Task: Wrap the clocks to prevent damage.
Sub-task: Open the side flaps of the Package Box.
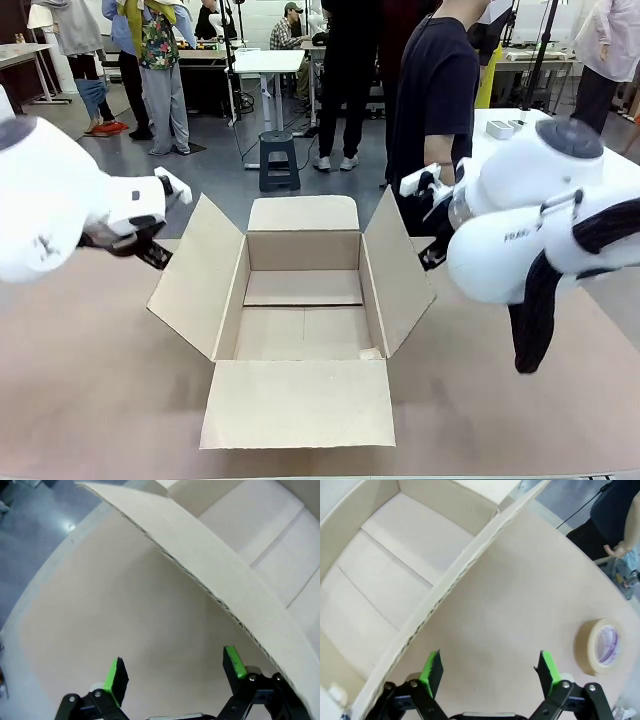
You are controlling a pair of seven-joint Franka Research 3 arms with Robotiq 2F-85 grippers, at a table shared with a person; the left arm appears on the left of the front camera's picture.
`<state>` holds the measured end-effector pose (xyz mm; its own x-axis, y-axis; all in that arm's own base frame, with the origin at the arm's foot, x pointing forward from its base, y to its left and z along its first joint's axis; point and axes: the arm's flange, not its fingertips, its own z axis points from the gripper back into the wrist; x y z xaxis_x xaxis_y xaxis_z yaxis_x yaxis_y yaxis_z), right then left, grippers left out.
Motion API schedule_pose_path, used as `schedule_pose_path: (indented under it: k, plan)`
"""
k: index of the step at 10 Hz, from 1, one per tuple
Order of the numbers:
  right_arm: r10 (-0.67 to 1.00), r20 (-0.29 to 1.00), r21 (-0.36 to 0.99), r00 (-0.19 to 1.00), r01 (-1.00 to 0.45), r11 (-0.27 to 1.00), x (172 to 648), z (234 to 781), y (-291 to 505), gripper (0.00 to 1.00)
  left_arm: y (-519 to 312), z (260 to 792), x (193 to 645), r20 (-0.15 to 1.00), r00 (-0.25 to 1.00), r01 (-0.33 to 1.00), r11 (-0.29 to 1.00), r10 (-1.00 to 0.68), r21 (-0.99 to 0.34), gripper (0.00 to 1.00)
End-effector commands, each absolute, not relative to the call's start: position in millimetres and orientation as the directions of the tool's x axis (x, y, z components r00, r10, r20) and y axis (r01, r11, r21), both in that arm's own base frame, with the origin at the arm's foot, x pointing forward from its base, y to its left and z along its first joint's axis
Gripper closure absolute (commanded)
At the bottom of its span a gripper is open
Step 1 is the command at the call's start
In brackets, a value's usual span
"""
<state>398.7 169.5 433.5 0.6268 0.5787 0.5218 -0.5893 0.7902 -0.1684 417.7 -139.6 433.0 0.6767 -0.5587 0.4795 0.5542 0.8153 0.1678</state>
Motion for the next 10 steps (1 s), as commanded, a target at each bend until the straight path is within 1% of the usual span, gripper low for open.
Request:
schedule_pose_path:
  k: [1,2,3,5,6,7,10]
  plan:
    - [0.647,0.436,-0.193,0.626,-0.637,0.747,387,519,164,0.00,-138,519,427,0.390,0.636,0.650,0.735,-0.665,0.194,0.00]
    - [0.662,0.405,-0.220,0.631,-0.635,0.740,378,558,164,0.00,-139,555,427,0.368,0.637,0.653,0.728,-0.677,0.207,0.00]
    - [0.642,0.408,-0.246,0.649,-0.599,0.762,373,588,163,0.00,-138,582,432,0.357,0.635,0.654,0.723,-0.685,0.223,0.00]
    - [0.633,0.404,-0.255,0.661,-0.583,0.771,358,629,164,0.00,-138,622,426,0.356,0.642,0.645,0.729,-0.680,0.230,0.00]
    - [0.638,0.366,-0.238,0.678,-0.595,0.768,355,636,165,0.00,-138,632,425,0.319,0.654,0.658,0.724,-0.686,0.209,0.00]
    - [0.632,0.432,-0.231,0.644,-0.598,0.767,351,632,159,0.00,-138,622,418,0.381,0.639,0.647,0.735,-0.668,0.204,0.00]
    - [0.632,0.432,-0.231,0.644,-0.598,0.767,351,632,159,0.00,-138,622,418,0.381,0.639,0.647,0.735,-0.668,0.204,0.00]
